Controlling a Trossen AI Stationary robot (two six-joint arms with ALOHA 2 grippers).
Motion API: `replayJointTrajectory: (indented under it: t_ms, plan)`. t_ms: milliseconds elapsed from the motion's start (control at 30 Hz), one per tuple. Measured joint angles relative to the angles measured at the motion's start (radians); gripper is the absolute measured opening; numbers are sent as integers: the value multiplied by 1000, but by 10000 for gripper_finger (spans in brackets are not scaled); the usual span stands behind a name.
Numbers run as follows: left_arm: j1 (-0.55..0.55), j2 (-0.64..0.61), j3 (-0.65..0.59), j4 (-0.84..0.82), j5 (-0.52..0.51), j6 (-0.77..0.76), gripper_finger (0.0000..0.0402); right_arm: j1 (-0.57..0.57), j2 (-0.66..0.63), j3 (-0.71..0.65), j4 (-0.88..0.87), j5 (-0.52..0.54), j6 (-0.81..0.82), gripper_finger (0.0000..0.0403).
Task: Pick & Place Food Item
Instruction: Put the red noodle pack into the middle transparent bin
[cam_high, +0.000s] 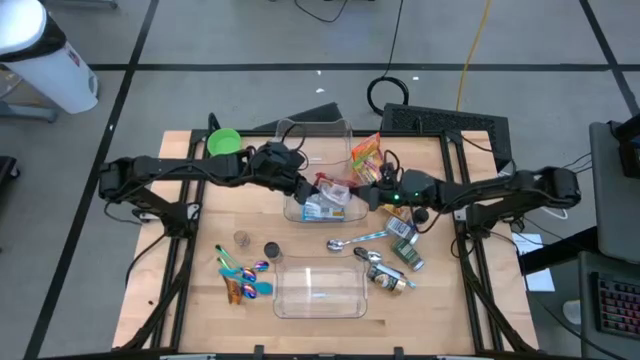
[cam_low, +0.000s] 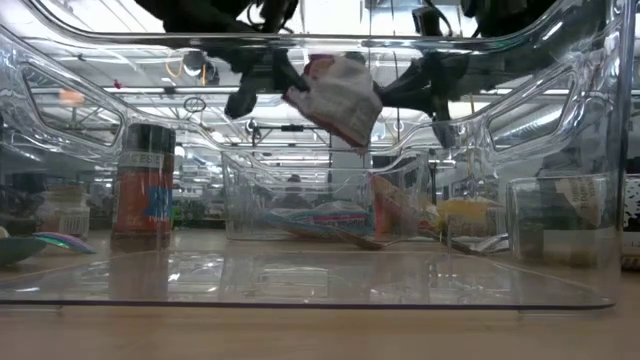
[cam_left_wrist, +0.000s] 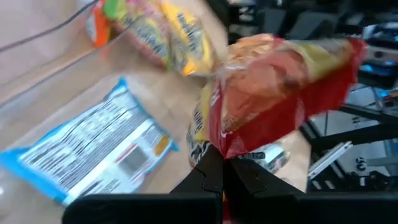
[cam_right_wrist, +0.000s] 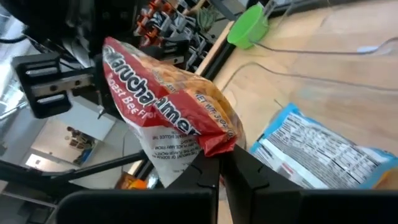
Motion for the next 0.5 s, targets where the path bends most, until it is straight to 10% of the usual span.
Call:
replayJointTrajectory:
  t_ms: [500]
  plan:
    - [23,-3,-157,104,33,-40,1,-59,143,145,-160,-82,-61,0]
